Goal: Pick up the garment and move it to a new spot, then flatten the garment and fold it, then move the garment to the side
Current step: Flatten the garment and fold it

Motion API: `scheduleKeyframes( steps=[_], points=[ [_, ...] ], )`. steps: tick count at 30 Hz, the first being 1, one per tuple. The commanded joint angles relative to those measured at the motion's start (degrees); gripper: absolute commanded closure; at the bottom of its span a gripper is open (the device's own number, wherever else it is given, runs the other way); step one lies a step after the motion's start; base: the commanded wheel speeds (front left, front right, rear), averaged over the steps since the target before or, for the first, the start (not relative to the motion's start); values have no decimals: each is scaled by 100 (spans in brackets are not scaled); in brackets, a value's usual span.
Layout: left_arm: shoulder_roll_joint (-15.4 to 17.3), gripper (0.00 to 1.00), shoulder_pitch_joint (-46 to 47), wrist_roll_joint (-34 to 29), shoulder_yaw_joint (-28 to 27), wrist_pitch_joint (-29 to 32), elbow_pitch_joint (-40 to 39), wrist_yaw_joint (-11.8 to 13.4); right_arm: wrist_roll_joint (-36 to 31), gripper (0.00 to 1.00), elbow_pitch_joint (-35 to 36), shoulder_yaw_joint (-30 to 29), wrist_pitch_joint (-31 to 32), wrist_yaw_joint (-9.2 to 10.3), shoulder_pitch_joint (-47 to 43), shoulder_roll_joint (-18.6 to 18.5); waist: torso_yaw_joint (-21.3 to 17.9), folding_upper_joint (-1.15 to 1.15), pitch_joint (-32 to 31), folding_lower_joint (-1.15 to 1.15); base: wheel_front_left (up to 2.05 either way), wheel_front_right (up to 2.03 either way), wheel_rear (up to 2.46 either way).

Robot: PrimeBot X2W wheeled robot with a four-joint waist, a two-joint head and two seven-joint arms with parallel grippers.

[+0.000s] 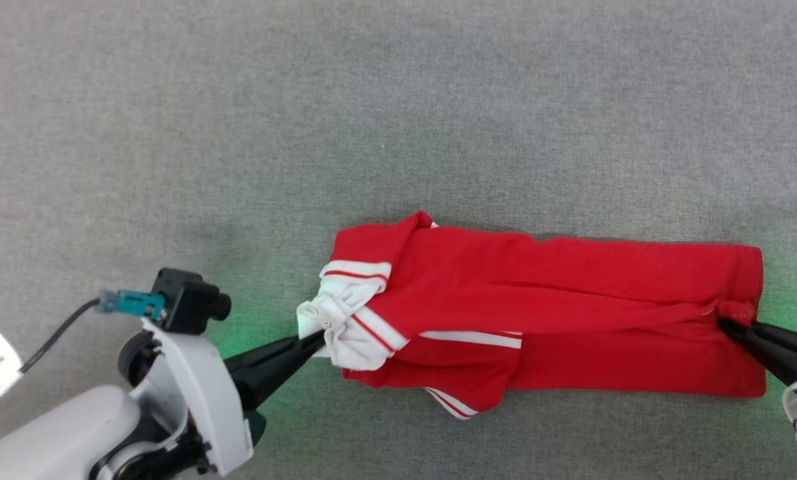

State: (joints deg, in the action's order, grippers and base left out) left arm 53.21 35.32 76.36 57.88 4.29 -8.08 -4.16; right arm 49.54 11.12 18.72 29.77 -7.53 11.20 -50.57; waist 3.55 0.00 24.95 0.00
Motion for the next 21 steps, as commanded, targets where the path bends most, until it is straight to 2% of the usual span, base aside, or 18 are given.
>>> scheduleKeyframes(
  steps=[1,7,8,9,10,11,12,16,21],
  points=[
    [-153,100,93,-64,33,-4,228,-79,-157,100,-129,48,4,9,145,132,-38,0,90,0,0,0,0],
    [-396,100,223,-158,20,-168,643,-202,-338,100,-286,189,-83,10,354,396,-71,0,112,0,0,0,0],
    [-414,93,229,-170,3,-218,667,-217,-317,77,-292,174,-132,10,378,426,-75,0,91,0,0,0,0],
    [-418,64,229,-176,-21,-293,682,-231,-302,49,-289,157,-171,9,383,456,-77,0,62,0,0,0,0],
    [-425,53,206,-166,-48,-360,692,-246,-270,4,-274,141,-203,9,374,474,-78,0,24,0,0,0,0],
    [-417,14,164,-154,-60,-423,679,-246,-250,0,-254,118,-231,9,361,481,-80,0,-12,0,0,0,0],
    [-413,0,117,-146,-80,-503,665,-249,-224,0,-241,64,-278,9,335,492,-69,0,-60,0,0,0,0],
    [-384,0,-27,-133,-139,-745,573,-253,-139,0,-183,-128,-374,9,195,523,-17,0,-205,0,0,0,0],
    [-463,0,-299,-60,-331,-1356,472,-220,96,0,-161,-576,-441,9,-112,586,130,0,-403,0,0,0,0]
  ],
)
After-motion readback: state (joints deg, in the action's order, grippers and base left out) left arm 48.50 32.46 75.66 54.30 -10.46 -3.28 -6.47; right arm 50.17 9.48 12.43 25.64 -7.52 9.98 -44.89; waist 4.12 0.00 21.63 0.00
